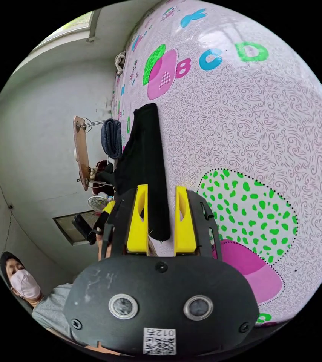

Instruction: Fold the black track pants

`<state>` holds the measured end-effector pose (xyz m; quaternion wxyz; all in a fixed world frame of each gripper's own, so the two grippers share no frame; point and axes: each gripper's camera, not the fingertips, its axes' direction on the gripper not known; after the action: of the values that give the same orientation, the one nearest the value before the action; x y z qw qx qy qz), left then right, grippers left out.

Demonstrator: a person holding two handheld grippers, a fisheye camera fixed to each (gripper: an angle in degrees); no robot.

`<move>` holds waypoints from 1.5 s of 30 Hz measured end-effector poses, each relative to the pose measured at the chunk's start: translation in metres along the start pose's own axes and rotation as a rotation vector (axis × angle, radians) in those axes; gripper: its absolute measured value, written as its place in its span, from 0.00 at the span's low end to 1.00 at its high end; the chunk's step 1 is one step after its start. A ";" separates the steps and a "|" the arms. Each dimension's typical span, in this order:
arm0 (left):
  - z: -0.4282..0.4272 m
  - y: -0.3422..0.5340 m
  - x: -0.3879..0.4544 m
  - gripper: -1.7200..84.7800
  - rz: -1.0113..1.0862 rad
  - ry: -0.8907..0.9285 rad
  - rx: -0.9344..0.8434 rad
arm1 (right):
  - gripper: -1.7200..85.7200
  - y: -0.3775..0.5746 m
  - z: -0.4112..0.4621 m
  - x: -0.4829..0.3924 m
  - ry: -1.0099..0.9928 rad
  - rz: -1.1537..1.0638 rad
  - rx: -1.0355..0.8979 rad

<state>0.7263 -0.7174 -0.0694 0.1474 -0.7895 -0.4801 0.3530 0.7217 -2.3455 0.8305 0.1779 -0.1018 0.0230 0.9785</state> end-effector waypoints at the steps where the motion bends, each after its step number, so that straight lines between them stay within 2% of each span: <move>1: 0.010 0.002 0.020 0.09 0.065 -0.019 -0.031 | 0.14 -0.008 -0.003 -0.006 -0.013 -0.005 -0.002; 3: 0.043 0.015 0.092 0.11 0.266 -0.116 -0.089 | 0.14 -0.020 -0.010 -0.017 -0.016 -0.019 -0.006; 9: 0.120 0.048 0.217 0.16 0.597 -0.379 -0.144 | 0.15 -0.050 -0.048 -0.050 -0.045 -0.020 0.038; 15: 0.175 0.065 0.265 0.15 0.603 -0.506 -0.166 | 0.15 -0.084 -0.089 -0.083 -0.040 -0.017 0.115; 27: 0.218 0.096 0.310 0.12 0.555 -0.510 -0.114 | 0.14 -0.141 -0.103 -0.169 0.050 -0.104 0.068; 31: 0.224 0.102 0.319 0.08 0.557 -0.498 -0.092 | 0.07 -0.145 -0.099 -0.198 0.111 -0.107 0.056; 35: 0.227 0.107 0.326 0.06 0.541 -0.430 -0.083 | 0.05 -0.141 -0.107 -0.233 0.205 -0.173 0.026; 41: 0.237 0.113 0.344 0.08 0.543 -0.440 -0.082 | 0.09 -0.126 -0.111 -0.252 0.116 -0.106 0.021; 45: 0.242 0.124 0.360 0.12 0.580 -0.509 -0.095 | 0.11 -0.110 -0.112 -0.270 0.103 -0.120 -0.011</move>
<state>0.7430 -0.4941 -0.4608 -0.1189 -0.7855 -0.2739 0.5420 1.0292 -2.3445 0.7764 0.2343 -0.1540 0.0206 0.9597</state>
